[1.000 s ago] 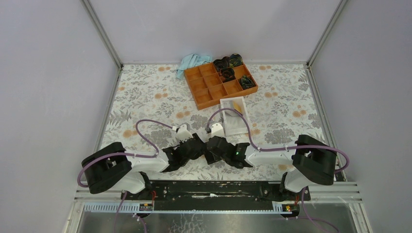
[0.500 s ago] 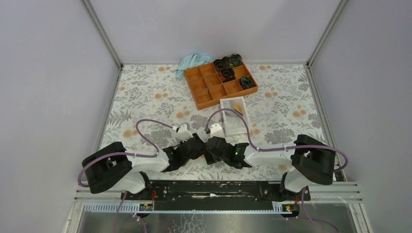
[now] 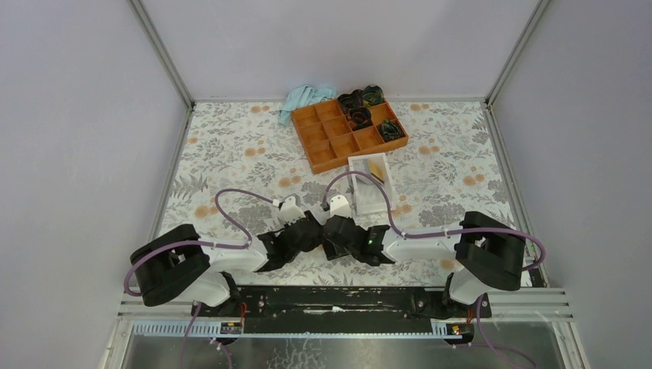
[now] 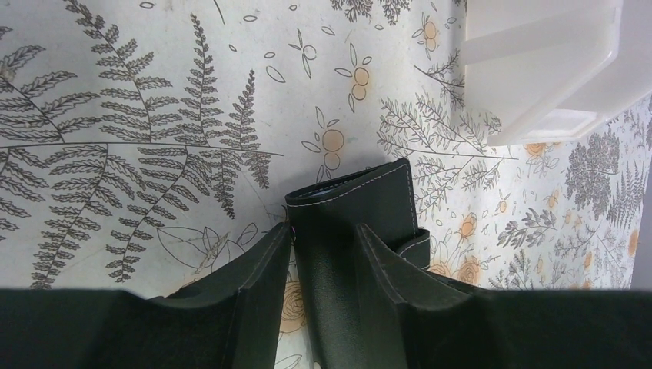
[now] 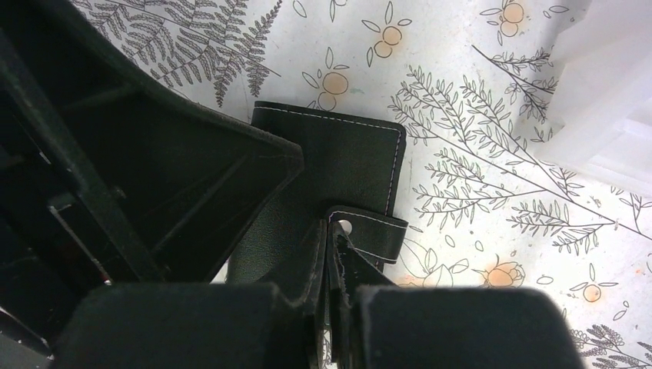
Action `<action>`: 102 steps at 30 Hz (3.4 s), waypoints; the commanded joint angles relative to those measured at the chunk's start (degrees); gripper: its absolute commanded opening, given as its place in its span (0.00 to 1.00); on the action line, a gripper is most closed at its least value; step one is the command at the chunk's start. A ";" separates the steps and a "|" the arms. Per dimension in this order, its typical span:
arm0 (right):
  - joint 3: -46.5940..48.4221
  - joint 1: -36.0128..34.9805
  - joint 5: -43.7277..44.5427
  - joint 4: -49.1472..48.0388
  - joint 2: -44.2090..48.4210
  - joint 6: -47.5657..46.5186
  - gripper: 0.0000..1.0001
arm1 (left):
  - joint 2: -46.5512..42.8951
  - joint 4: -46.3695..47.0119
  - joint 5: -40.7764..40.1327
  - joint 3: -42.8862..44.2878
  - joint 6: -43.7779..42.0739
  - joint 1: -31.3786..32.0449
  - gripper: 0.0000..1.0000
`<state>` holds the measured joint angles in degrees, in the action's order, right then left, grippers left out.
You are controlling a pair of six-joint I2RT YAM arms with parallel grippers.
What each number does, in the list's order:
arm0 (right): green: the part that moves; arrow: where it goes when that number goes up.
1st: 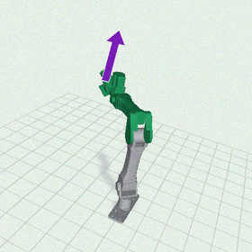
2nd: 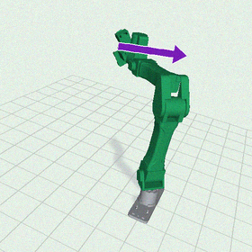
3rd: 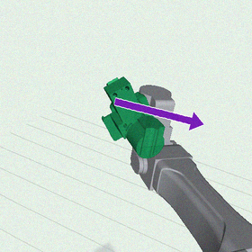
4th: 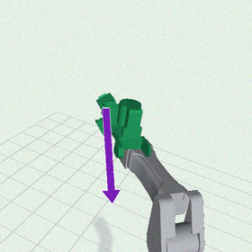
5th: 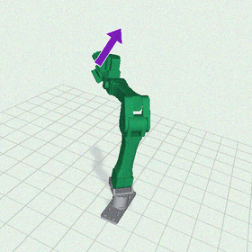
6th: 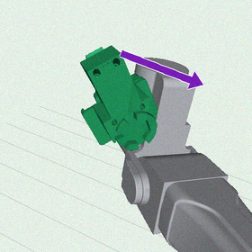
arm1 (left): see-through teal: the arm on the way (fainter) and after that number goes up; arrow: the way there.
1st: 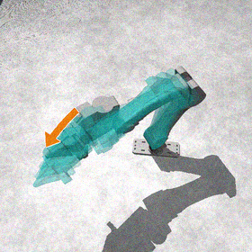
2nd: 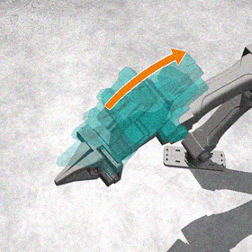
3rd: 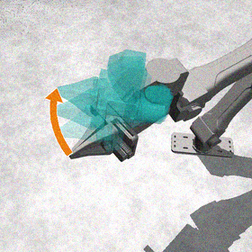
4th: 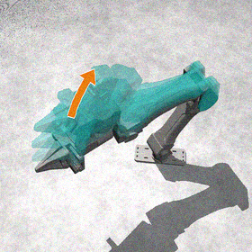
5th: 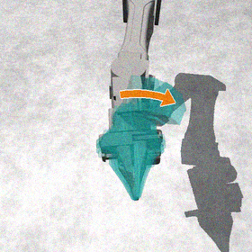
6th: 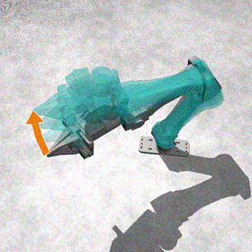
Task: Put the credit cards into the card holder
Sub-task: Close the card holder at the center of the board.
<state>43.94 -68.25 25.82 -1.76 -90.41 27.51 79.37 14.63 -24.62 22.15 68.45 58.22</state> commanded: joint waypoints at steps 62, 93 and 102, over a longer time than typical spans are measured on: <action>3.33 17.74 -28.41 1.07 -6.10 6.44 0.03 | 6.51 3.11 6.25 0.06 -0.07 0.50 0.40; 6.55 19.73 -29.73 1.96 -1.20 1.49 0.42 | 3.81 -0.25 1.97 0.59 -0.40 0.53 0.58; 7.70 19.78 -31.65 0.93 0.79 1.83 0.46 | 1.25 -2.07 0.52 0.44 -0.49 0.57 0.58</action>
<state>48.21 -48.69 -5.21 2.33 -92.55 29.76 81.67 17.39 -25.82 23.44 68.90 57.82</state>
